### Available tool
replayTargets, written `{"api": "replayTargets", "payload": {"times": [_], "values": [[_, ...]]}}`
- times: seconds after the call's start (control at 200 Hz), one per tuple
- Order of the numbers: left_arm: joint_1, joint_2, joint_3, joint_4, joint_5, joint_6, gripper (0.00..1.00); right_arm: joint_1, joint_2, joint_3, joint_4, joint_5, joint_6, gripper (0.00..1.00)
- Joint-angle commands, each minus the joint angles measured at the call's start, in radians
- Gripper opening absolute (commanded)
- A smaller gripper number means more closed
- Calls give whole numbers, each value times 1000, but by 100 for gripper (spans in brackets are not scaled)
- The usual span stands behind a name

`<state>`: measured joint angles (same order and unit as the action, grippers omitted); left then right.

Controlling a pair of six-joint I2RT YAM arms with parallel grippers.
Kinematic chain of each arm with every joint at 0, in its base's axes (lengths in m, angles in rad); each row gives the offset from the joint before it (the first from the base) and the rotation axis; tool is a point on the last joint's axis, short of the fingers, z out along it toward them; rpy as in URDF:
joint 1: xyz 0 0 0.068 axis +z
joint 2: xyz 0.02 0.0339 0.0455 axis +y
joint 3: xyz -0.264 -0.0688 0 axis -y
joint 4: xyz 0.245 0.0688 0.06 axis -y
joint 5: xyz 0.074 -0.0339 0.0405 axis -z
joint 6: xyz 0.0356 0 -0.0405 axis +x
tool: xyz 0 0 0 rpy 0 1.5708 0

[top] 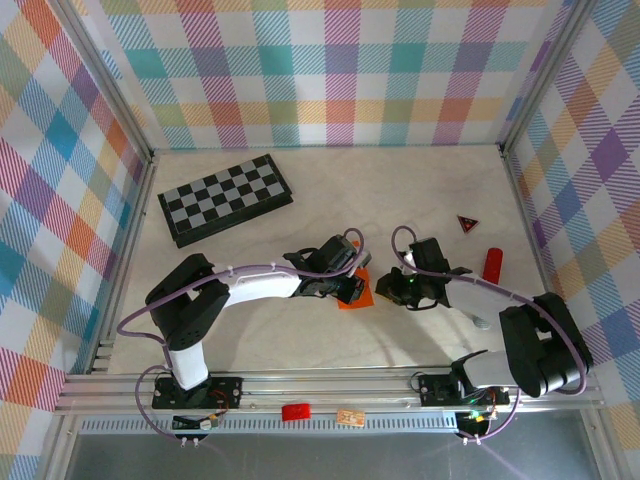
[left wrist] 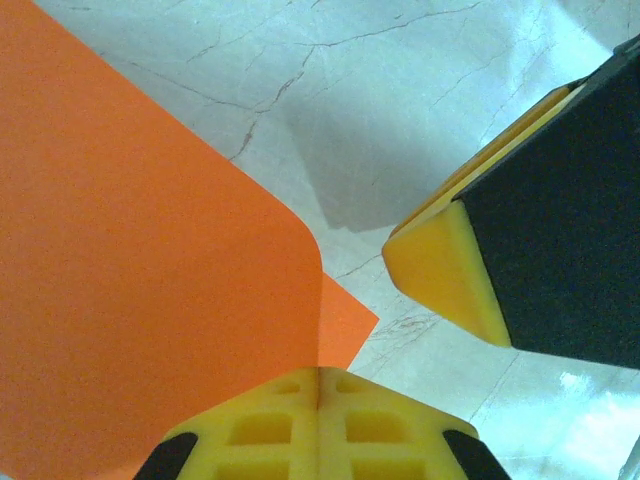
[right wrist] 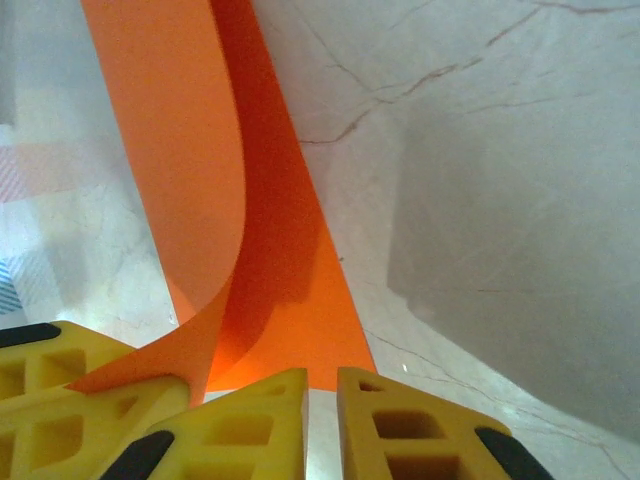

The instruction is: Fold a paper plane with a square sheet of paper (pick it up from the middle)

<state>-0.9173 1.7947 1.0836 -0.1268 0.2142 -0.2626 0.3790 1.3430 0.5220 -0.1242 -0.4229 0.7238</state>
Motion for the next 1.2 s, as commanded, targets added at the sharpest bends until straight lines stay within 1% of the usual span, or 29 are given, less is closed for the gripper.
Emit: {"api": "replayTargets", "payload": {"times": [0.0, 0.11, 0.205, 0.29, 0.435, 0.56, 0.68, 0.905, 1.075, 1.195], "values": [[9, -45, 23, -29, 2, -35, 2, -6, -7, 12, -9, -37, -24, 13], [9, -48, 14, -33, -12, -42, 2, -4, 38, -7, 82, -134, 11, 8], [10, -45, 18, -31, -9, -44, 2, 9, 87, -6, 133, -167, 29, 5], [8, -42, 25, -32, -5, -44, 2, 19, 130, 12, 137, -178, 21, 5], [10, -43, 27, -41, -9, -43, 2, 24, 179, 25, 97, -116, 5, 3], [11, -46, 14, -26, 7, -53, 2, 24, 215, 45, -27, -42, -55, 2], [12, -42, -1, -3, 36, -71, 2, 24, 201, 54, -112, -2, -99, 1], [12, -47, -10, 18, 47, -90, 2, 24, 133, 78, -160, -46, -103, 2], [12, -50, -20, 16, 51, -91, 2, 26, 102, 77, -67, -123, -55, 5], [12, -52, -29, 20, 50, -94, 2, 25, 120, 72, 13, -131, -12, 6]]}}
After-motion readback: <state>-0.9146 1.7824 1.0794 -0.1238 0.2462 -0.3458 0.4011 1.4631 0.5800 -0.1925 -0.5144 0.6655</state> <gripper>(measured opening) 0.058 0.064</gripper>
